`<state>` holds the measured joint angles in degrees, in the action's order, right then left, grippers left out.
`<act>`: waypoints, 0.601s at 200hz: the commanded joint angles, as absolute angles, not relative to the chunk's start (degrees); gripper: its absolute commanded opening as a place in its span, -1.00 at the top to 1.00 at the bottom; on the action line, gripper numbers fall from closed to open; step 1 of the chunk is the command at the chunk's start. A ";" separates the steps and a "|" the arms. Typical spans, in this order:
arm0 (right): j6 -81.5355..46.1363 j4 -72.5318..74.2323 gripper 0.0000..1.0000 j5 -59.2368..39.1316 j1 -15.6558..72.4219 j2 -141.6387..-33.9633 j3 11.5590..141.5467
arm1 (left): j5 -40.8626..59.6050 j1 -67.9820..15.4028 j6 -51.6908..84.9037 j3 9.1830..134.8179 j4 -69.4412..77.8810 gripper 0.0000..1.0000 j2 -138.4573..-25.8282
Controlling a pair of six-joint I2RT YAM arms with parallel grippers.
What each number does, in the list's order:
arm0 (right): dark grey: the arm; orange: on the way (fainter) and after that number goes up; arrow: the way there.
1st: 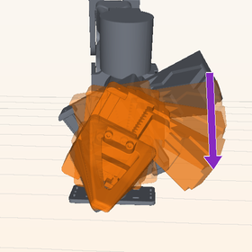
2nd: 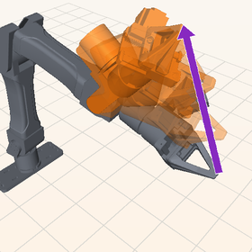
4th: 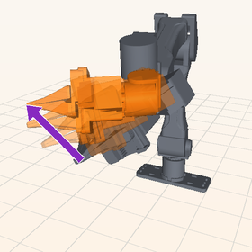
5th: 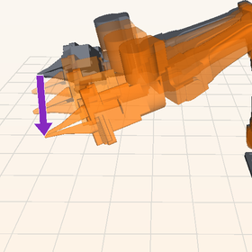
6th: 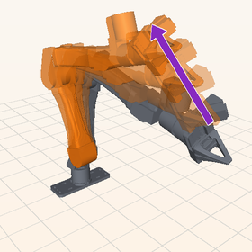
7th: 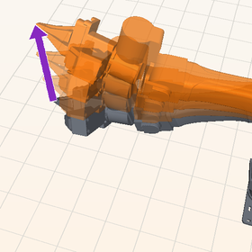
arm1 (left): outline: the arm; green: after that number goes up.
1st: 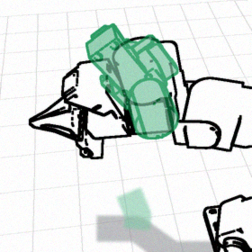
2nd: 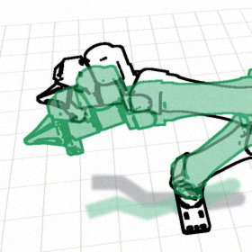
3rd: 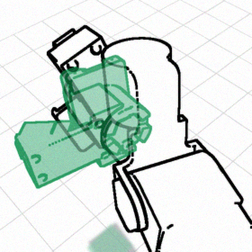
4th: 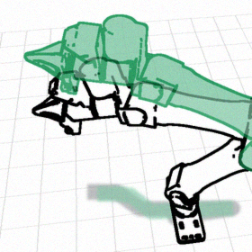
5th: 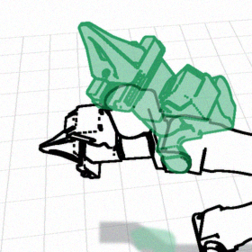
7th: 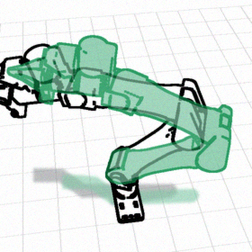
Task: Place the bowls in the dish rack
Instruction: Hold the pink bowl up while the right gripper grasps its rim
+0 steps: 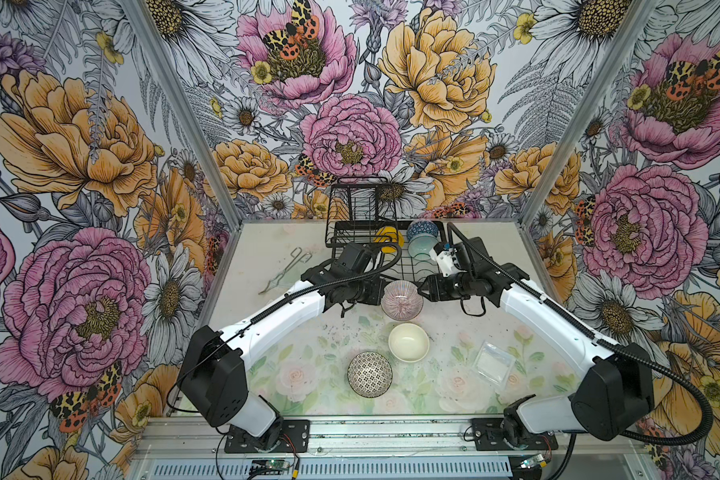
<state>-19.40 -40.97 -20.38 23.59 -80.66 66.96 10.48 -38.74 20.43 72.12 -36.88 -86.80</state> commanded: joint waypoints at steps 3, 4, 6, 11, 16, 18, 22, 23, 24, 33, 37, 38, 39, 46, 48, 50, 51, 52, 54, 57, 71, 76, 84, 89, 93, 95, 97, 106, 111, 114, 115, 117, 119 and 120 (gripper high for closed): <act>-18.94 -40.37 -0.06 -21.69 24.41 -81.03 69.15 | 10.60 -38.19 19.80 74.00 -34.41 1.00 -86.04; -18.96 -40.35 -0.05 -21.65 24.42 -81.03 69.12 | 10.62 -38.17 19.88 73.96 -34.43 1.00 -86.04; -18.91 -40.39 -0.05 -21.70 24.52 -81.12 69.16 | 10.63 -38.15 19.87 73.99 -34.38 1.00 -86.04; -18.89 -40.37 -0.05 -21.71 24.61 -81.23 69.17 | 10.65 -38.18 19.84 73.98 -34.39 1.00 -86.13; -18.82 -40.34 -0.04 -21.84 24.71 -81.35 69.17 | 10.61 -38.15 19.87 74.00 -34.41 1.00 -86.21; -18.88 -40.34 -0.03 -21.81 24.77 -81.36 69.17 | 10.63 -38.26 19.86 74.00 -34.38 1.00 -86.26; -18.90 -40.41 -0.01 -21.85 24.91 -81.45 69.15 | 10.72 -38.15 19.89 73.98 -34.43 1.00 -86.26; -18.90 -40.38 0.00 -21.87 24.94 -81.46 69.20 | 10.72 -38.10 19.92 73.95 -34.40 1.00 -86.29; -18.90 -40.36 0.00 -21.83 24.99 -81.51 69.23 | 10.72 -38.12 19.89 73.98 -34.38 1.00 -86.25; -18.85 -40.35 0.05 -21.89 25.23 -81.90 69.25 | 10.83 -38.23 19.92 74.00 -34.44 1.00 -86.39; -18.88 -40.34 0.06 -21.95 25.30 -81.96 69.30 | 10.88 -38.23 19.88 74.00 -34.44 1.00 -86.40; -18.84 -40.34 0.06 -22.01 25.35 -81.98 69.32 | 10.84 -38.23 19.87 74.00 -34.45 1.00 -86.40; -18.83 -40.30 0.07 -22.03 25.38 -81.99 69.33 | 10.83 -38.19 19.87 73.96 -34.41 1.00 -86.40; -18.82 -40.27 0.08 -21.98 25.55 -82.37 69.35 | 10.81 -38.12 19.86 73.98 -34.41 1.00 -86.32; -18.81 -40.26 0.09 -21.91 25.57 -82.40 69.35 | 10.88 -38.12 19.86 73.95 -34.38 1.00 -86.38; -18.85 -40.30 0.09 -21.91 25.62 -82.48 69.35 | 10.85 -38.20 19.91 73.93 -34.37 1.00 -86.39; -18.87 -40.28 0.10 -21.90 25.69 -82.50 69.35 | 10.83 -38.26 19.89 73.92 -34.41 1.00 -86.39; -18.89 -40.27 0.11 -21.94 25.67 -82.52 69.35 | 10.82 -38.20 19.87 73.92 -34.43 1.00 -86.40; -18.89 -40.26 0.11 -21.90 25.73 -82.59 69.35 | 10.88 -38.20 19.87 73.98 -34.40 1.00 -86.40; -18.85 -40.25 0.12 -21.81 25.75 -82.78 69.35 | 10.84 -38.17 19.91 73.97 -34.40 1.00 -86.39; -18.85 -40.28 0.21 -21.71 25.93 -83.30 69.44 | 10.85 -38.22 19.87 73.98 -34.40 1.00 -86.30; -18.81 -40.25 0.24 -21.70 26.03 -83.49 69.41 | 10.84 -38.23 19.95 73.98 -34.45 1.00 -86.21; -18.91 -40.31 0.27 -21.55 26.16 -83.73 69.51 | 10.83 -38.21 20.03 73.97 -34.43 1.00 -86.15; -18.91 -40.26 0.29 -21.53 26.26 -83.89 69.52 | 10.74 -38.17 19.96 73.95 -34.45 1.00 -86.13; -18.91 -40.25 0.32 -21.47 26.28 -84.01 69.60 | 10.73 -38.24 19.94 74.00 -34.45 1.00 -86.12; -18.94 -40.25 0.34 -21.47 26.37 -84.09 69.61 | 10.73 -38.30 19.93 74.00 -34.41 1.00 -86.09; -18.91 -40.25 0.35 -21.45 26.37 -84.15 69.65 | 10.81 -38.27 19.95 74.00 -34.40 1.00 -86.03; -18.90 -40.30 0.43 -21.40 26.45 -84.46 69.76 | 10.83 -38.14 19.93 73.93 -34.39 1.00 -86.04; -18.90 -40.30 0.46 -21.36 26.54 -84.57 69.78 | 10.81 -38.19 19.97 73.85 -34.38 1.00 -86.02; -18.90 -40.34 0.48 -21.34 26.61 -84.65 69.81 | 10.81 -38.24 19.98 73.83 -34.40 1.00 -86.03; -18.90 -40.34 0.48 -21.30 26.62 -84.65 69.84 | 10.81 -38.28 20.01 73.87 -34.38 1.00 -85.95; -18.90 -40.28 0.49 -21.34 26.63 -84.64 69.86 | 10.81 -38.24 19.99 73.86 -34.37 1.00 -86.00; -18.96 -40.30 0.52 -21.33 26.67 -84.71 69.81 | 10.85 -38.28 19.96 73.81 -34.43 1.00 -85.97; -18.97 -40.32 0.53 -21.34 26.70 -84.72 69.84 | 10.88 -38.26 20.00 73.82 -34.40 1.00 -86.01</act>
<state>-18.79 -40.93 -21.28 26.06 -83.79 67.70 10.48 -38.76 20.43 72.12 -36.88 -86.83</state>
